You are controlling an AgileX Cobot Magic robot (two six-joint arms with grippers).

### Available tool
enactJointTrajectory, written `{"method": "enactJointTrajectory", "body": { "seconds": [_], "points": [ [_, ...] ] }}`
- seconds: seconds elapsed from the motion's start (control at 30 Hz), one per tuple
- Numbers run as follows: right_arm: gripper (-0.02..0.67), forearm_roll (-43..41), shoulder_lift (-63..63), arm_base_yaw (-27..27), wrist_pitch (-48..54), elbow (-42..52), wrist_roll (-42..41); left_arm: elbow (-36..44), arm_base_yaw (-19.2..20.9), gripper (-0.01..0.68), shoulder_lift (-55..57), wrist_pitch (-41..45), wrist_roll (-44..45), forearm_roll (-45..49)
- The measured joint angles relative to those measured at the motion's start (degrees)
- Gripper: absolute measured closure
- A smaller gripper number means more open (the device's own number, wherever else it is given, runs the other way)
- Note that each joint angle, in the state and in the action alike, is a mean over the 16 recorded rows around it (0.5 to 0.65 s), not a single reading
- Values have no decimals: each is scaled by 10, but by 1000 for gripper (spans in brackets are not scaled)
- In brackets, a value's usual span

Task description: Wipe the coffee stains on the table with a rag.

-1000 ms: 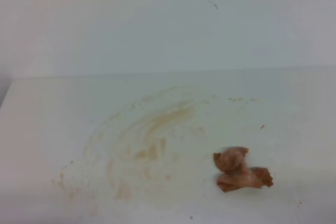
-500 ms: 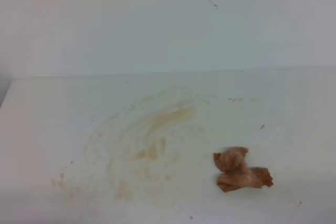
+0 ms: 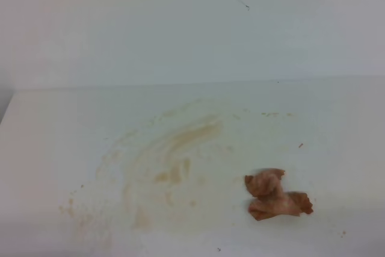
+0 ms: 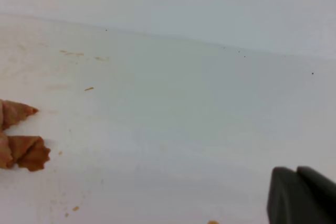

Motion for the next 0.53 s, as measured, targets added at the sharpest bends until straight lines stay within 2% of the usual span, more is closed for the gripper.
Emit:
{"method": "enactJointTrajectory", "body": {
  "seconds": [0.53],
  "points": [
    [652, 0, 0, 0, 0, -6, 0, 0, 0, 675, 0, 0, 0, 0]
  ]
}}
